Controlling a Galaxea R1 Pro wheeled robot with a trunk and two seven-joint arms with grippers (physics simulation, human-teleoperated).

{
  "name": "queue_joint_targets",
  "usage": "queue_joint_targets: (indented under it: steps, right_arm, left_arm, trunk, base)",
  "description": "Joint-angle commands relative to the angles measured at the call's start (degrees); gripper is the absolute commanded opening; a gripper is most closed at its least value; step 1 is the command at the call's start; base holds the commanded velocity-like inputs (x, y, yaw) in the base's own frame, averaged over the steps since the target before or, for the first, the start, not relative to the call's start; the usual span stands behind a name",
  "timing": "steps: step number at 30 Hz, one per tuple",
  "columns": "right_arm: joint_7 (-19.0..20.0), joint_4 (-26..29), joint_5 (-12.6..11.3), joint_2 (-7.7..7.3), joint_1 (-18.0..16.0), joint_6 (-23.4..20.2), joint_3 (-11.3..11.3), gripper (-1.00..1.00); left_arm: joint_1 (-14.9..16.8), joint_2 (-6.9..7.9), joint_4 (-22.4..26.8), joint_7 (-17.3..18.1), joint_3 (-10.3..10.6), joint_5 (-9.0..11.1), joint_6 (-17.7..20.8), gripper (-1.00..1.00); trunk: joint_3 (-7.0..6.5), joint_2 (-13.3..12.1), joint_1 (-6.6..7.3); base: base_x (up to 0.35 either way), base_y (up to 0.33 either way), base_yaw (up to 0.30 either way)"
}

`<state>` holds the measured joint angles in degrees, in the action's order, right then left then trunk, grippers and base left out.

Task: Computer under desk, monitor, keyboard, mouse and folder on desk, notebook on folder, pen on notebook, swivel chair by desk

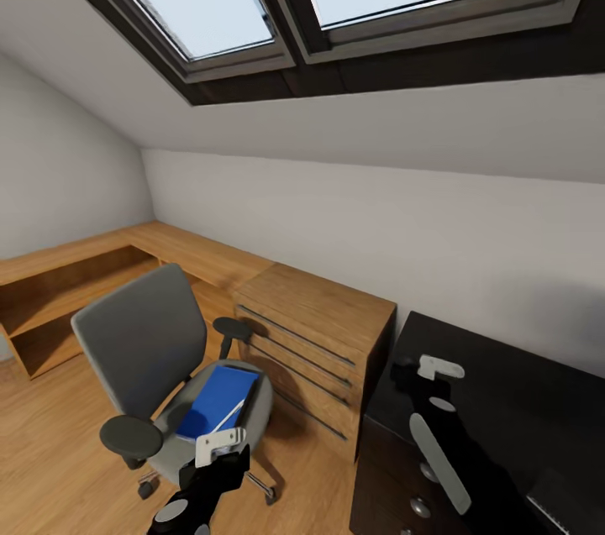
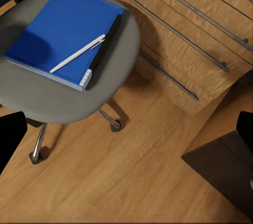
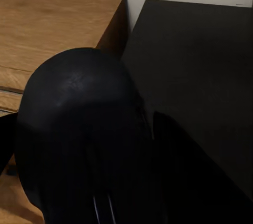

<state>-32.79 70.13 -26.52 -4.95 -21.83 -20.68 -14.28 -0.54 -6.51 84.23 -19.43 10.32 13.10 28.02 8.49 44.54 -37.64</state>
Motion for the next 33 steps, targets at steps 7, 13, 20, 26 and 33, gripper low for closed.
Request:
queue_joint_targets:
  steps: [7, 13, 20, 26, 33]
  right_arm:
    - [-0.78, 5.36, -0.61, -0.14, 2.68, -0.06, -0.13, -1.00]
    - [-0.78, 6.42, -0.52, -0.15, 3.68, -0.01, -0.13, -1.00]
    - [-0.69, 6.83, -0.52, -0.07, 4.26, 0.31, -0.13, -1.00]
    - [-0.62, 6.62, -0.50, 0.00, 4.26, 0.45, -0.13, -1.00]
    - [-0.61, 6.31, -0.69, 0.03, 4.26, 0.47, 0.12, -1.00]
  left_arm:
    - [0.10, 1.57, -23.12, -0.42, 0.05, 0.53, -8.72, 1.00]
    - [0.11, 2.68, -30.37, -0.29, 0.05, 0.53, -14.50, 1.00]
    - [0.11, 3.95, -36.23, 0.01, 0.15, 0.61, -23.38, 1.00]
    - [0.11, 3.96, -37.58, -0.07, 0.10, 0.60, -23.33, 1.00]
    - [0.11, 3.96, -37.97, -0.15, 0.12, 0.60, -23.32, 1.00]
  trunk:
    - [-1.18, -2.76, 1.52]
    - [-2.26, -5.16, 2.84]
    - [-3.52, -7.97, 4.38]
    - [-4.59, -10.38, 5.70]
    - [-5.67, -12.78, 7.02]
  base:
    - [0.000, 0.000, -0.112]
    - [0.000, 0.000, -0.040]
    - [0.000, 0.000, -0.030]
    - [0.000, 0.000, -0.229]
    - [0.000, 0.000, -0.281]
